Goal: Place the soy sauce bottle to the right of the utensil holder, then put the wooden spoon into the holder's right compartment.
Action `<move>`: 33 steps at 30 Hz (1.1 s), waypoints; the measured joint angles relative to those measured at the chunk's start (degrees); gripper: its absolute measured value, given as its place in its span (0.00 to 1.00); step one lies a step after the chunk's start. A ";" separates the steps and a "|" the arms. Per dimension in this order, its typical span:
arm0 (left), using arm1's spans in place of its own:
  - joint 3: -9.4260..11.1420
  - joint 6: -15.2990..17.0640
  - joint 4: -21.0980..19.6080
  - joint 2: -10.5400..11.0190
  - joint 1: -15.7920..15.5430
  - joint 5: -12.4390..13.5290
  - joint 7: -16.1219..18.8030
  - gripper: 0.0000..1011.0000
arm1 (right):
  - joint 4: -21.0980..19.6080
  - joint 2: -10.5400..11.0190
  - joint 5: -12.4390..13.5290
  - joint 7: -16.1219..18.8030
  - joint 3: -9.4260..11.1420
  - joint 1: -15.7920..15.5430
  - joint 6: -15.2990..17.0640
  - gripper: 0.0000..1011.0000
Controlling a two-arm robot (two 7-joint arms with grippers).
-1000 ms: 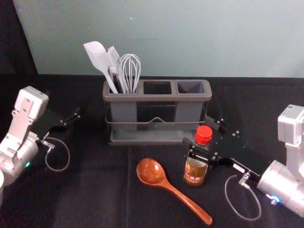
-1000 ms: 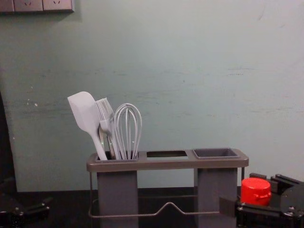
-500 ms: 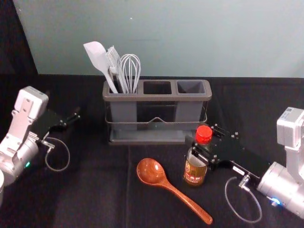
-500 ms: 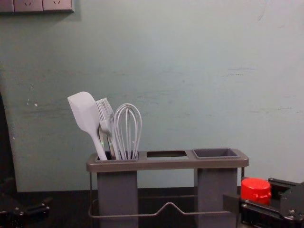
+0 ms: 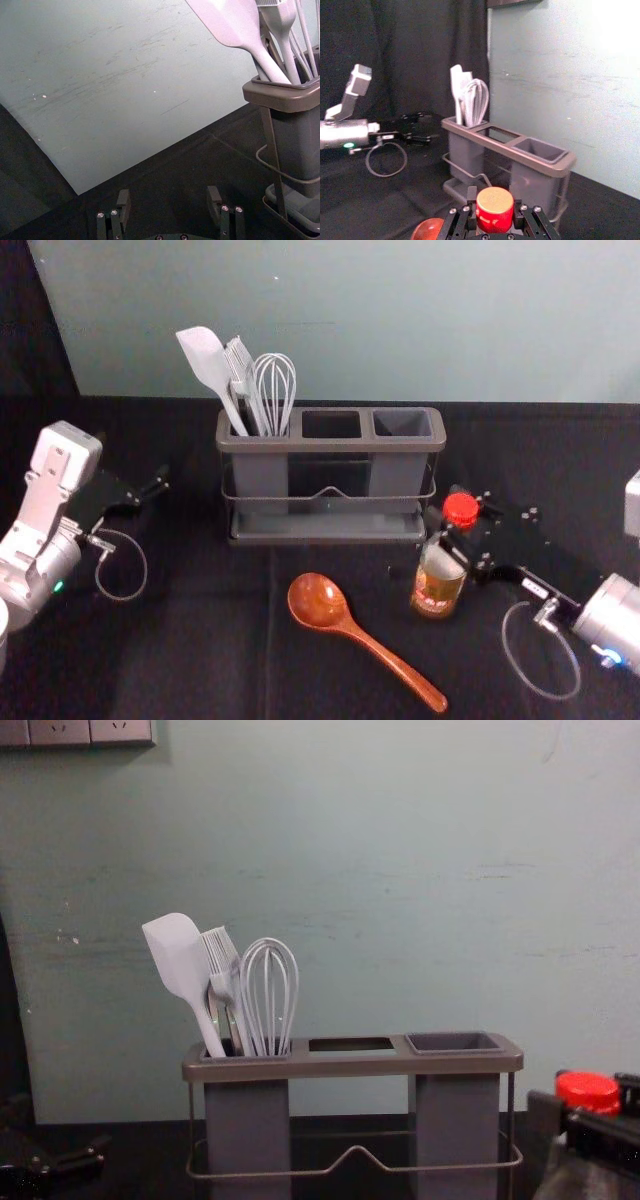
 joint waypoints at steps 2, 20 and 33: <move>0.00 0.00 0.00 0.00 0.00 0.00 0.00 0.99 | 0.55 -0.16 0.09 -0.31 1.00 0.14 0.22 0.38; 0.00 0.00 0.00 0.00 0.00 0.00 0.00 0.99 | 9.81 -2.07 1.05 0.44 3.21 8.49 2.76 0.38; 0.00 0.00 0.00 0.00 0.00 0.00 0.00 0.99 | 19.32 -2.91 1.76 7.80 0.85 16.26 -1.62 0.38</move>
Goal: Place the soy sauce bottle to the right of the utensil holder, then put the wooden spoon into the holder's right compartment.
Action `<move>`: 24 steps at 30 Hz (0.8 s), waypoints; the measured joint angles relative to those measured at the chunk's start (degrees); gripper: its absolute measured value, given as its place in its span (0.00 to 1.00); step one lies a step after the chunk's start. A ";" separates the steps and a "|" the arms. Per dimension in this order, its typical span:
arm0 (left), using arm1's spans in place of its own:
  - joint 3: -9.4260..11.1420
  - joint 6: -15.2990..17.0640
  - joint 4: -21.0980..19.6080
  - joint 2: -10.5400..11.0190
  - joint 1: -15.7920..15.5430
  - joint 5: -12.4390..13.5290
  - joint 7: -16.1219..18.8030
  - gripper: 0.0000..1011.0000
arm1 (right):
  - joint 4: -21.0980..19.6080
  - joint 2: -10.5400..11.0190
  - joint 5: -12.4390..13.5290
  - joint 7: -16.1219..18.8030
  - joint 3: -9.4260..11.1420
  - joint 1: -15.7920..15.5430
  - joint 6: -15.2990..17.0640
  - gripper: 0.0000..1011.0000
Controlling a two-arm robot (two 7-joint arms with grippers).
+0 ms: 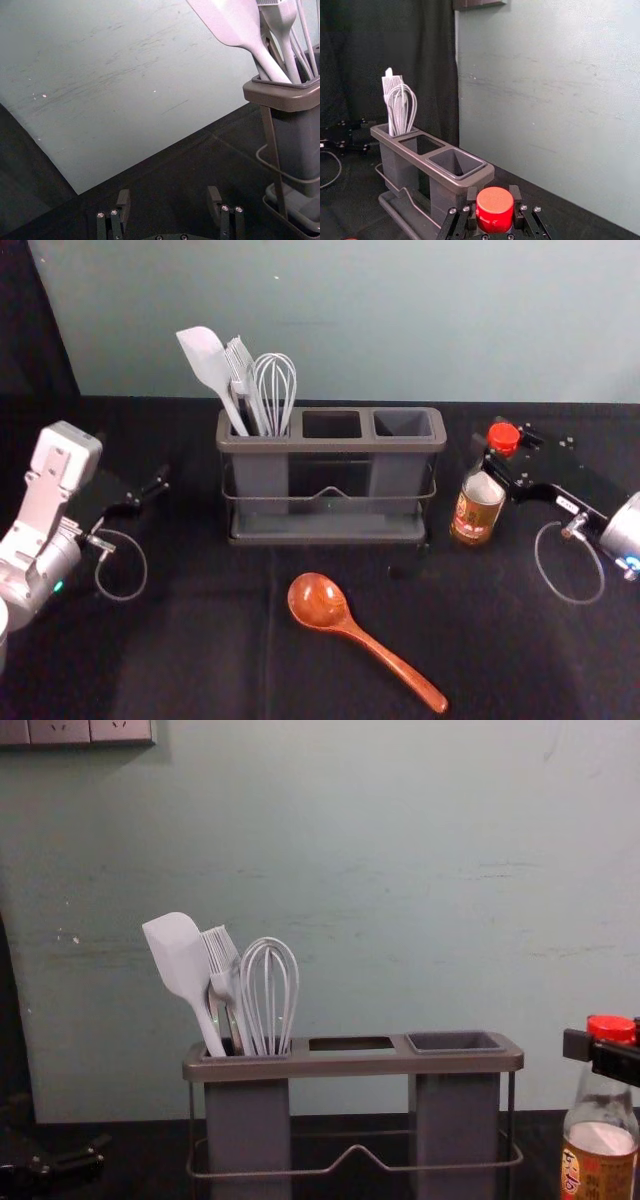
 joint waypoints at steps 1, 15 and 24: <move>0.00 0.00 0.00 0.00 0.00 0.00 0.00 0.99 | 0.28 0.01 -0.02 0.18 -0.15 0.31 -0.17 0.38; 0.00 0.00 0.00 0.00 0.00 0.00 0.00 0.99 | 4.20 -1.07 -0.56 0.81 -2.24 4.15 -0.58 0.38; 0.00 0.00 0.00 0.00 0.00 0.00 0.00 0.99 | 6.45 -2.20 -0.11 0.79 -2.78 5.67 -0.48 0.38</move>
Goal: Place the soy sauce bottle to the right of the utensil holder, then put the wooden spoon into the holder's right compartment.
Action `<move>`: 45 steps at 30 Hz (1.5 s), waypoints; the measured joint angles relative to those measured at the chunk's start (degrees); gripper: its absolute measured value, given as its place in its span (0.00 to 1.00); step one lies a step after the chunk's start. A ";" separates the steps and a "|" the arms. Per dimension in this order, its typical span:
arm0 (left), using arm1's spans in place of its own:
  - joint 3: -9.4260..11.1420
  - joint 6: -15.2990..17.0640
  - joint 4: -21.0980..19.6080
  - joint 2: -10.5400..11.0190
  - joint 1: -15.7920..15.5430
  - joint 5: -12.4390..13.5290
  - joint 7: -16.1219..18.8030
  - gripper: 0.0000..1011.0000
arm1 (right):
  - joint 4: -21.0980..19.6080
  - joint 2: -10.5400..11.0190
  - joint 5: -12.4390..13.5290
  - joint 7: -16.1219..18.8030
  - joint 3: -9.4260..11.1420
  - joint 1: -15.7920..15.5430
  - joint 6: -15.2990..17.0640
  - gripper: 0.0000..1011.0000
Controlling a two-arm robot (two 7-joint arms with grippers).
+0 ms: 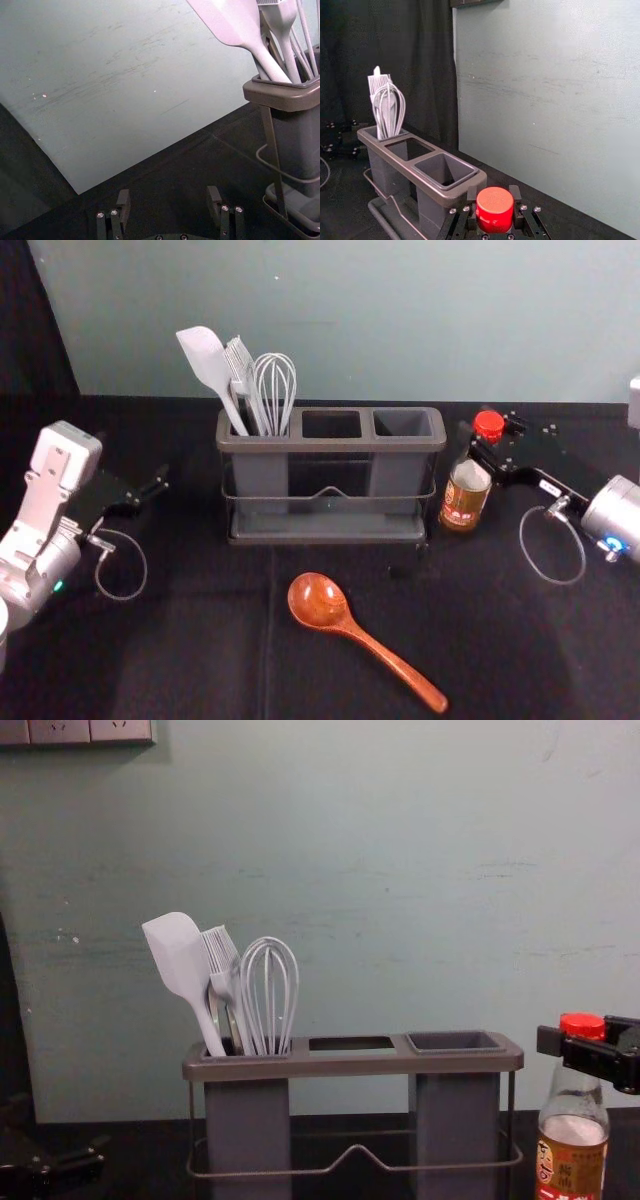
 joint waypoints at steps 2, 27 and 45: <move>0.00 0.00 0.00 0.00 0.00 0.00 0.00 0.99 | 0.54 -0.27 0.03 0.00 -0.15 0.42 0.10 0.38; 0.00 0.00 0.00 0.00 0.00 0.00 0.00 0.99 | 2.27 -1.24 0.57 -0.36 -0.61 1.53 0.38 0.64; 0.00 0.00 0.00 0.00 0.00 0.00 0.00 0.99 | -14.02 4.44 -0.19 -6.43 3.06 -7.76 6.58 0.99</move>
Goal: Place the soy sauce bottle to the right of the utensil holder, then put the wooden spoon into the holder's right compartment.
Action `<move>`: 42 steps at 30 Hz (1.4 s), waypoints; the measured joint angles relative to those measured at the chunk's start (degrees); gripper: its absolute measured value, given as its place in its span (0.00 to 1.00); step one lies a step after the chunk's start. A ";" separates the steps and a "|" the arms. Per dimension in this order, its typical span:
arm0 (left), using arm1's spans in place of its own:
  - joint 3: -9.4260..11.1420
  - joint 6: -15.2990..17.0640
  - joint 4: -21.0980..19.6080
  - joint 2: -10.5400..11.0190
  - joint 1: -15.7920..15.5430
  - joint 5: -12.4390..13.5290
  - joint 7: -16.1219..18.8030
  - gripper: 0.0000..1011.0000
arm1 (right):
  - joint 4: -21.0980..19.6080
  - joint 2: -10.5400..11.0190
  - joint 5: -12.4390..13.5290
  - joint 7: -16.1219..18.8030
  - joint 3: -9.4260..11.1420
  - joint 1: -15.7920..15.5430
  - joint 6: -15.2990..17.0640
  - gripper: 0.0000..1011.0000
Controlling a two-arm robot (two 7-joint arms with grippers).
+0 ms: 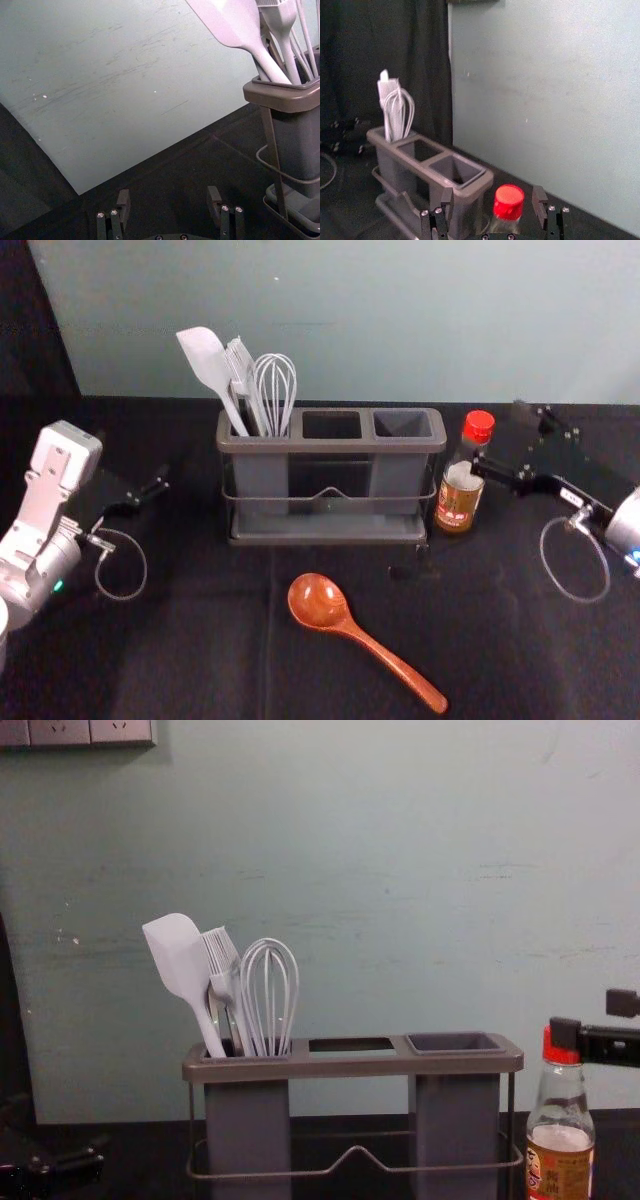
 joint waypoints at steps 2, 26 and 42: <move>0.00 0.00 0.00 0.00 0.01 0.00 0.00 0.99 | -2.81 1.24 -0.26 -0.91 0.10 -1.50 2.78 0.99; 0.00 0.00 0.00 0.00 0.00 0.00 0.00 0.99 | -17.75 5.27 -4.93 -5.34 -6.85 -7.13 25.86 0.99; 0.00 0.00 0.00 0.00 0.00 0.00 0.00 0.99 | -16.62 1.59 -11.46 -3.28 -15.99 -0.05 36.60 0.99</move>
